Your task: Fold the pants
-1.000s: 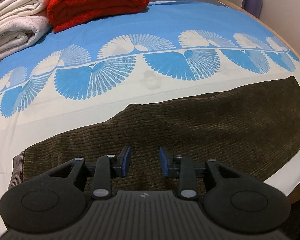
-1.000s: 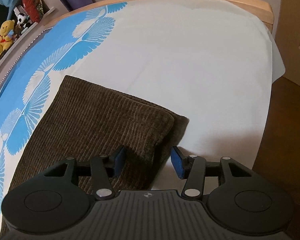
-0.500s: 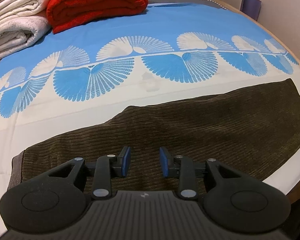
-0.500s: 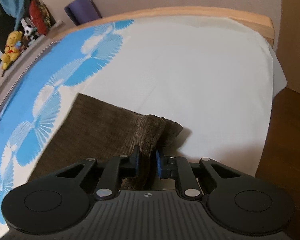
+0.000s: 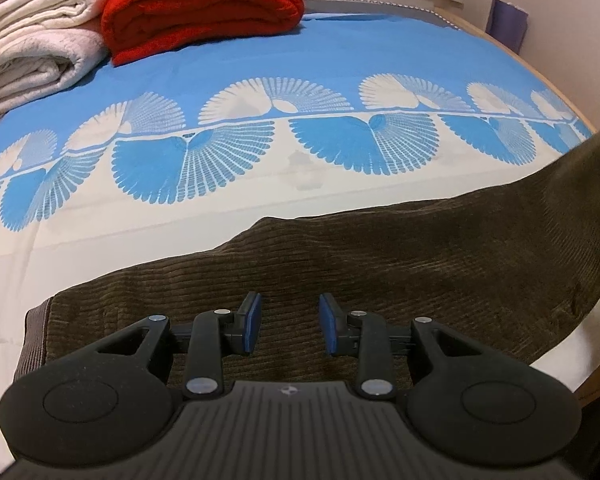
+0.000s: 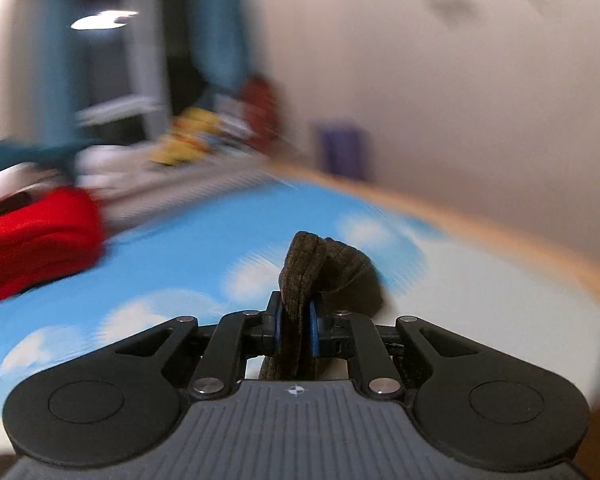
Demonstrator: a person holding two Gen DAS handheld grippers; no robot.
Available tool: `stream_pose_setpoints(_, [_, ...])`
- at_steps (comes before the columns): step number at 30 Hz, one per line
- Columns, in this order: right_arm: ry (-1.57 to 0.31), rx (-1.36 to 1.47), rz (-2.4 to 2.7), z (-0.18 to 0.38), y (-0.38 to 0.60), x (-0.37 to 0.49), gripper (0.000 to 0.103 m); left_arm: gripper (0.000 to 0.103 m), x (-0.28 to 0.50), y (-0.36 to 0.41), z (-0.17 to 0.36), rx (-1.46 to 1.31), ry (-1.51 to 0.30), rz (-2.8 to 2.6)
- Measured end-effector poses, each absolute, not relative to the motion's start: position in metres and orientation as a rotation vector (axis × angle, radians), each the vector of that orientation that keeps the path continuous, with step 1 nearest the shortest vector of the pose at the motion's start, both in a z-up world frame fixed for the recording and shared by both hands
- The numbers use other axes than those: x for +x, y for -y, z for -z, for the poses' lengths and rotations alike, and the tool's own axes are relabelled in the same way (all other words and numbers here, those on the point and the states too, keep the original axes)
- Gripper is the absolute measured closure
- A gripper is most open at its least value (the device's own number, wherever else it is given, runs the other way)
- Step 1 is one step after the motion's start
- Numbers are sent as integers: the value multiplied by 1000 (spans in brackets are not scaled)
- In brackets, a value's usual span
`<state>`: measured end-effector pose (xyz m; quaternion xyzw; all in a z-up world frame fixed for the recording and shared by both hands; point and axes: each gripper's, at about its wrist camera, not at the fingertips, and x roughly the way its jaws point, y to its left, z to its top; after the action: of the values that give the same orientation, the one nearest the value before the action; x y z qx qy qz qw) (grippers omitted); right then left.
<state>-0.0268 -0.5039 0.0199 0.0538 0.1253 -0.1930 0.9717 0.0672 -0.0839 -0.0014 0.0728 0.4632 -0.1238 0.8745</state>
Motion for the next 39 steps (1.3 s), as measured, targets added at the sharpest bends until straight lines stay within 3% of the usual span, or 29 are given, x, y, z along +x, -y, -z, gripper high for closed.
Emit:
stream_pose_setpoints(3, [-195, -99, 133, -27, 418, -24, 90, 68, 71, 74, 2, 127, -980, 236])
stream_pose_setpoints(6, [-258, -222, -117, -12, 347, -21, 88, 68, 75, 59, 1, 82, -992, 210])
stream_pose_setpoints(8, [-369, -302, -266, 12, 302, -19, 86, 68, 77, 50, 1, 61, -1004, 193])
stream_pose_setpoints(10, [-536, -375, -433, 42, 267, -18, 77, 68, 79, 44, 3, 42, -1020, 183])
stream_pose_setpoints(13, [-724, -532, -685, 86, 228, -34, 76, 68, 79, 38, 4, 24, -1035, 176])
stream_pose_setpoints(16, [-718, -639, -747, 96, 218, -51, 73, 66, 80, 32, 3, 8, -1036, 167])
stream_pose_setpoints(21, [-699, -503, -625, 79, 242, -24, 50, 66, 81, 31, 4, -3, -1039, 165])
stream_pose_setpoints(31, [-839, -486, -543, 116, 228, 17, 50, 66, 85, 35, 3, -13, -1043, 160])
stream_pose_setpoints(33, [-843, -531, -554, 125, 217, 17, 55, 66, 86, 32, 3, -22, -1044, 150])
stream_pose_setpoints(34, [-847, -531, -565, 127, 216, 17, 64, 66, 86, 30, 4, -26, -1045, 146])
stream_pose_setpoints(35, [-850, -513, -578, 126, 217, 18, 89, 66, 86, 28, 4, -31, -1047, 142])
stream_pose_setpoints(37, [-819, -493, -584, 118, 221, 14, 101, 66, 85, 25, 3, -38, -1048, 144])
stream_pose_setpoints(39, [-783, -477, -629, 102, 229, 7, 102, 66, 85, 24, 2, -34, -1041, 152])
